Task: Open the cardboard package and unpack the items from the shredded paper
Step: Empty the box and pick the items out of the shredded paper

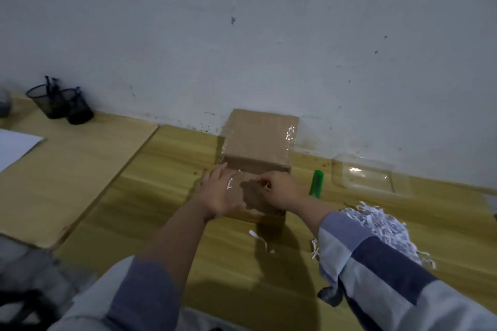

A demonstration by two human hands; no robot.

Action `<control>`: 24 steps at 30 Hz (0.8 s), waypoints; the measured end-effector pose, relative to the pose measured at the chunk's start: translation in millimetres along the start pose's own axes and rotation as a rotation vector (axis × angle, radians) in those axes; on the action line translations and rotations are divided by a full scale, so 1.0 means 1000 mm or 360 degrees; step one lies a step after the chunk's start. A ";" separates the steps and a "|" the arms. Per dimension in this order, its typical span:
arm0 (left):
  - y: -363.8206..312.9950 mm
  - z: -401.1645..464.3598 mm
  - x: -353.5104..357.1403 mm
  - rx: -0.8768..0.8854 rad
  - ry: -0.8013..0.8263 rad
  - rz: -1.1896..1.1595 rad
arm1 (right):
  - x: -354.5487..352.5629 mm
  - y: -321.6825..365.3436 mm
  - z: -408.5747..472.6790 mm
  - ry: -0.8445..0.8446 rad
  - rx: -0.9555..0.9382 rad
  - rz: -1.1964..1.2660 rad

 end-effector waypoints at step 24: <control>0.072 0.008 0.033 0.0096 0.0095 -0.0660 | 0.101 0.027 0.096 0.0023 0.0024 -0.0237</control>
Point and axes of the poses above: each hand's wrist, its own z-axis towards the middle knuckle, its own x-axis out of the palm, y = z × x, the point moved 1 cm from there along z, towards the middle knuckle, and after that the axes turned 13 degrees about z, right-handed, at the moved point
